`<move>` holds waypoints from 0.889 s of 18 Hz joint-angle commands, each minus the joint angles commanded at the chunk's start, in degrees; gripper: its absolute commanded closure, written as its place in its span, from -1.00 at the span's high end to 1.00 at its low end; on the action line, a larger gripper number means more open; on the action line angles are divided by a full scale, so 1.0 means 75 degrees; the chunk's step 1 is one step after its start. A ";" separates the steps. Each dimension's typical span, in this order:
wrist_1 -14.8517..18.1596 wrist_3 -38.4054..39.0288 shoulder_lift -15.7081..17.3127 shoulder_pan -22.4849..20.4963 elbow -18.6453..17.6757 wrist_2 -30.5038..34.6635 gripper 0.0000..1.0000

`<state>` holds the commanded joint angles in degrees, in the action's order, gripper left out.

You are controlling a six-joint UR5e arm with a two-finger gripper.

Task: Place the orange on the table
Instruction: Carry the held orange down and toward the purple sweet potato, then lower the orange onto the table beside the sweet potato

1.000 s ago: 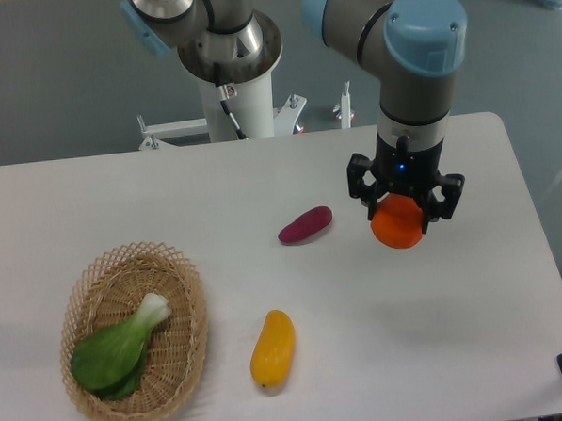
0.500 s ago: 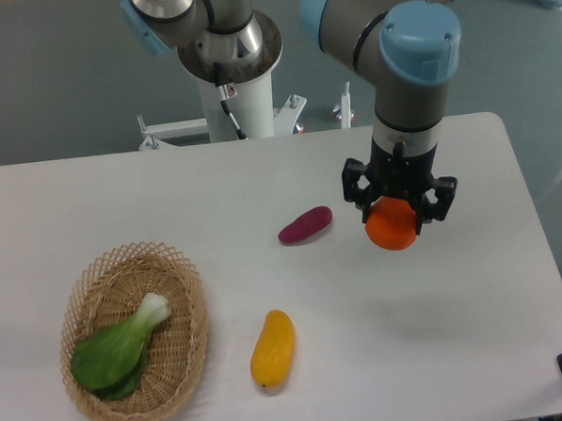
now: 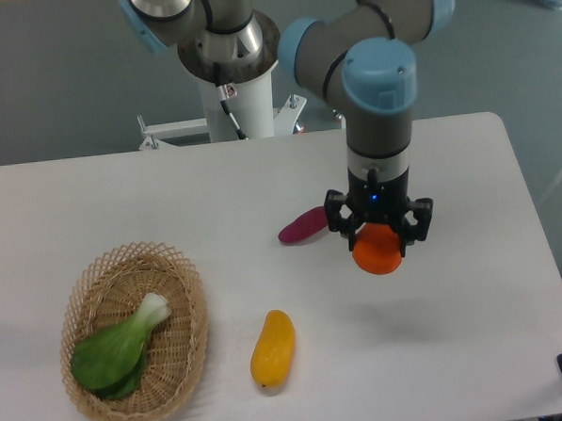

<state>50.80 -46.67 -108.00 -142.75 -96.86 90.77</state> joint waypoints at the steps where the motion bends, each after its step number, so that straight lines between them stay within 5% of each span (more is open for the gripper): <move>1: -0.0011 0.0012 -0.0118 0.0083 -0.0011 0.0095 0.34; 7: 0.0035 0.0035 -0.0622 0.0236 -0.0093 -0.0302 0.36; 16: -0.0023 -0.0023 -0.0810 0.0283 -0.0609 -0.0279 0.36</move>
<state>50.63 -46.84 -114.08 -140.63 -101.42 88.68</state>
